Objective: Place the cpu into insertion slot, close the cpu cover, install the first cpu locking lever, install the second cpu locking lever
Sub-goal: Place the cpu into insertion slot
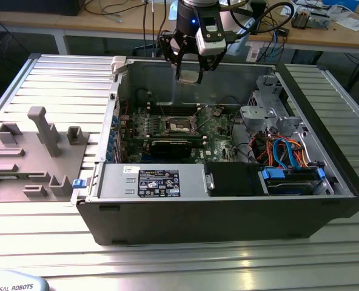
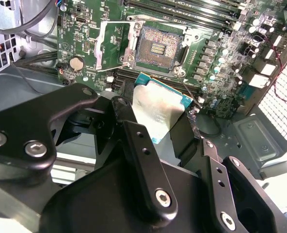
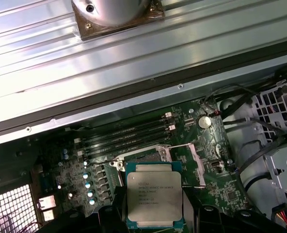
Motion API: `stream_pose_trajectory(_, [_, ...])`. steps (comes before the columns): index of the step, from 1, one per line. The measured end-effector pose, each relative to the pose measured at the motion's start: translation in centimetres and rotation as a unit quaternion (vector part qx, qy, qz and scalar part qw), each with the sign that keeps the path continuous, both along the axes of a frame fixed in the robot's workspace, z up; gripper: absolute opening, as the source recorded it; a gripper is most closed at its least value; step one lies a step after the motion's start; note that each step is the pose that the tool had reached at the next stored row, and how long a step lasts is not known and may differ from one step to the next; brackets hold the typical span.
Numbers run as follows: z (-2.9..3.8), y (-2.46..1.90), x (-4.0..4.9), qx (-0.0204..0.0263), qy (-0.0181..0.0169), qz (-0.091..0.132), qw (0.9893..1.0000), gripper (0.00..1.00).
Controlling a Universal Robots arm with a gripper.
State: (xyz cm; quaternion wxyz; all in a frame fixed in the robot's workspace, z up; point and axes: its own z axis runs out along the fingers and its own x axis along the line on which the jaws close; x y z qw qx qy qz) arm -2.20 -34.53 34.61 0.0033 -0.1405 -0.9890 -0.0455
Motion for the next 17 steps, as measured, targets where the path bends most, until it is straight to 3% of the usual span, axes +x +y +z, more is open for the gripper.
stream_pose_trajectory(17, [0.0,0.0,0.0,0.0,0.0,-0.019,0.9998,0.54])
